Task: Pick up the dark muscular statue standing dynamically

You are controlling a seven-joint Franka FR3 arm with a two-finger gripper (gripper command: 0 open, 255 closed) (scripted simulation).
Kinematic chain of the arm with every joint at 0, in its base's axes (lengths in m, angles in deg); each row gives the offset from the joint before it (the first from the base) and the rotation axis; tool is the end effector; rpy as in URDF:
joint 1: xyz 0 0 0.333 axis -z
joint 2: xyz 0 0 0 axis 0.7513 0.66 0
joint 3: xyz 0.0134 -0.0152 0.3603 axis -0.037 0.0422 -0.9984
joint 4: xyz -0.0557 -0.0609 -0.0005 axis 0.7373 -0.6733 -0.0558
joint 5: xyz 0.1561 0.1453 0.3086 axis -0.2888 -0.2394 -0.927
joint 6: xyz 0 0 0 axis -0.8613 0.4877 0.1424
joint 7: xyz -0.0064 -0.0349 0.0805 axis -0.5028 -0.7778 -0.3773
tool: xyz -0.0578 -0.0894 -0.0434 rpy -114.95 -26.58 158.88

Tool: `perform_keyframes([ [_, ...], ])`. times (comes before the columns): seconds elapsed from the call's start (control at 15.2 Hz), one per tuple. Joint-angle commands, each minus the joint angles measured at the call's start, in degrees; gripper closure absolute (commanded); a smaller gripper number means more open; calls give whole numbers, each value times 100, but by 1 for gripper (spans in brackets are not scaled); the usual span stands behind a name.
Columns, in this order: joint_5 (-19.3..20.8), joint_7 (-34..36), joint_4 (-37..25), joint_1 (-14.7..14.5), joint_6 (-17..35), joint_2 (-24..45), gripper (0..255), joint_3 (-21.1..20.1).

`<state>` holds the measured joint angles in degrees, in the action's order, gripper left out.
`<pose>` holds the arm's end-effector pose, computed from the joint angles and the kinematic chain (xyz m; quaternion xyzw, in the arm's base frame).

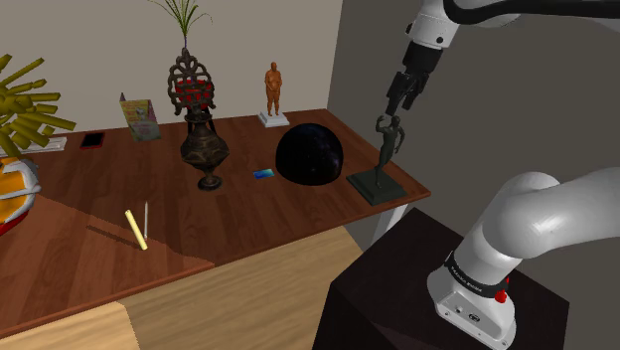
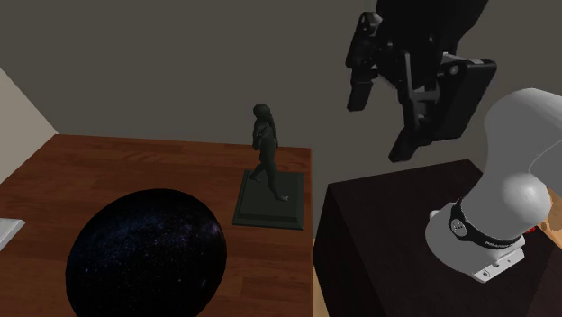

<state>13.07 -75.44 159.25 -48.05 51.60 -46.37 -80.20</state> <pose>0.2805 -0.0258 0.6022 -0.9986 -0.0183 -0.0428 0.0237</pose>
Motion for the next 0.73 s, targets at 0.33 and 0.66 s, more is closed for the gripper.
perform_keyframes([
  [0.33,353,-1157,-181,165,567,769,0,912],
  [0.66,409,-1987,-557,191,949,1550,0,1545],
])
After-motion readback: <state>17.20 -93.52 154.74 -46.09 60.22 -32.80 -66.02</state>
